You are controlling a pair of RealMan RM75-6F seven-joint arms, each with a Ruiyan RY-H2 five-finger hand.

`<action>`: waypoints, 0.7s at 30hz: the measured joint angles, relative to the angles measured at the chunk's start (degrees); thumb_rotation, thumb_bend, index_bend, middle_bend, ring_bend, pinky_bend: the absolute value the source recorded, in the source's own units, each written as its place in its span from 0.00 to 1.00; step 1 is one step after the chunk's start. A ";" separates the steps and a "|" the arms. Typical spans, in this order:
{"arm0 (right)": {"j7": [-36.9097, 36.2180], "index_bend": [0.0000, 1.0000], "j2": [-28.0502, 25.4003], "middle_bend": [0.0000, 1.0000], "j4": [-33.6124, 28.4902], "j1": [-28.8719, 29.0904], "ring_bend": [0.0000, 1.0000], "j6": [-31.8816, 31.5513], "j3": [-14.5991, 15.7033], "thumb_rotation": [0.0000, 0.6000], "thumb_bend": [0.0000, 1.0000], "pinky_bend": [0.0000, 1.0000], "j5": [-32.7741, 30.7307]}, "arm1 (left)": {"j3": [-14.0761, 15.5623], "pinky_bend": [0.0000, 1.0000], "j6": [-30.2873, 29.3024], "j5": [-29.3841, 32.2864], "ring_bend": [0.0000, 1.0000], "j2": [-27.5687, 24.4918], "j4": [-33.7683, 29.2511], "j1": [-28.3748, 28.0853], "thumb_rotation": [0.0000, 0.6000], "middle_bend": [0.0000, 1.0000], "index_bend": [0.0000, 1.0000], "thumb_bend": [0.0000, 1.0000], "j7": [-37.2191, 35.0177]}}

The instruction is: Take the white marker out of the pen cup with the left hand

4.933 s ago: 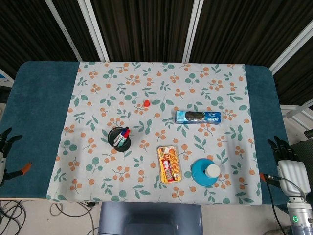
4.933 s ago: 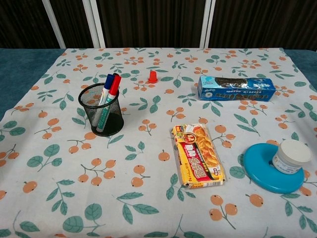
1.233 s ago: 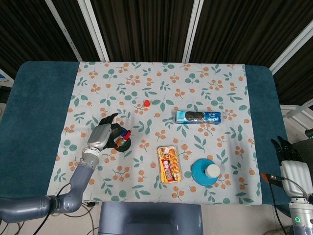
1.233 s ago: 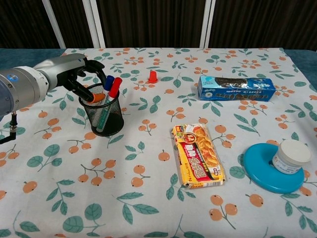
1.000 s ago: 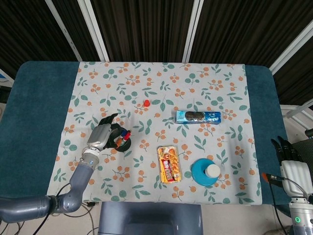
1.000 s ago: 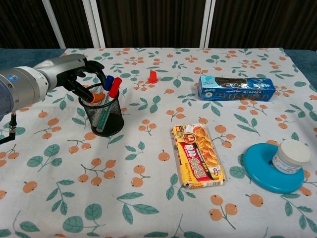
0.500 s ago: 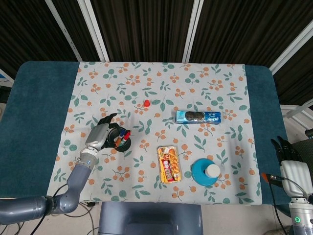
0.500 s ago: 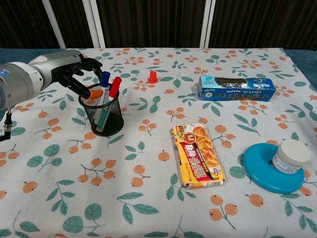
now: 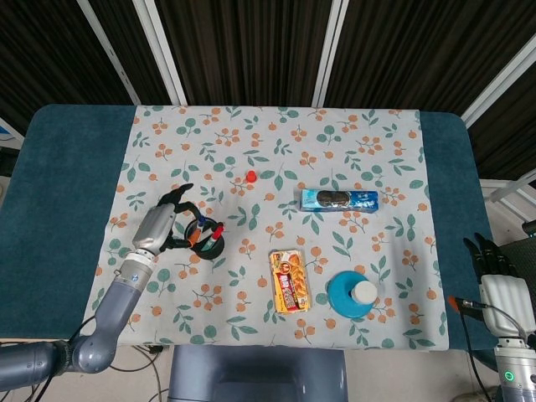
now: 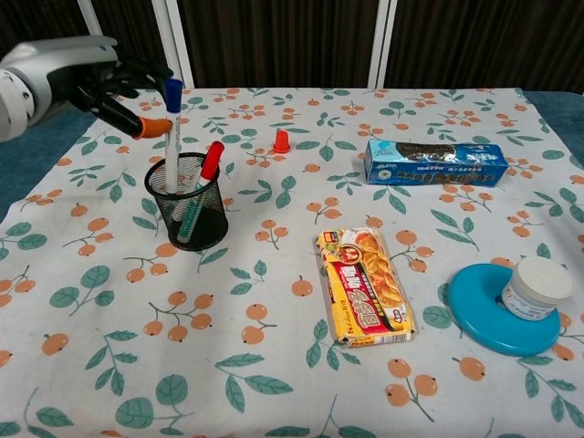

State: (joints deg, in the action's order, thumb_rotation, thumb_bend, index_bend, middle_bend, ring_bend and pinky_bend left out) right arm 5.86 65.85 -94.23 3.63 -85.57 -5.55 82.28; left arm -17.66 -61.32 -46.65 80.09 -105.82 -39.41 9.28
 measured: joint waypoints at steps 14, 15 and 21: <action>0.17 0.09 0.14 0.01 0.07 -0.04 0.06 -0.22 -0.01 1.00 0.11 0.17 0.14 | -2.79 0.00 -1.70 -7.42 0.00 -13.37 -8.13 6.83 1.00 0.05 0.54 0.44 -11.34; 0.16 0.09 0.14 0.01 0.08 -0.04 0.06 -0.21 -0.01 1.00 0.11 0.17 0.14 | -2.67 0.00 -1.66 -8.22 0.00 -14.25 -8.30 7.51 1.00 0.05 0.54 0.44 -12.45; 0.36 0.09 0.23 0.01 0.10 -0.02 0.06 -0.14 0.07 1.00 0.11 0.17 0.20 | -0.71 0.00 -0.10 -12.97 0.00 -19.03 -7.56 11.85 1.00 0.05 0.54 0.44 -20.96</action>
State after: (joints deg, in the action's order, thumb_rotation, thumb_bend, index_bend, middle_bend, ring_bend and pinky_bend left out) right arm 6.22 66.08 -94.12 3.62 -85.71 -5.49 82.48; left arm -18.37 -61.43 -59.62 61.06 -113.38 -27.56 -11.68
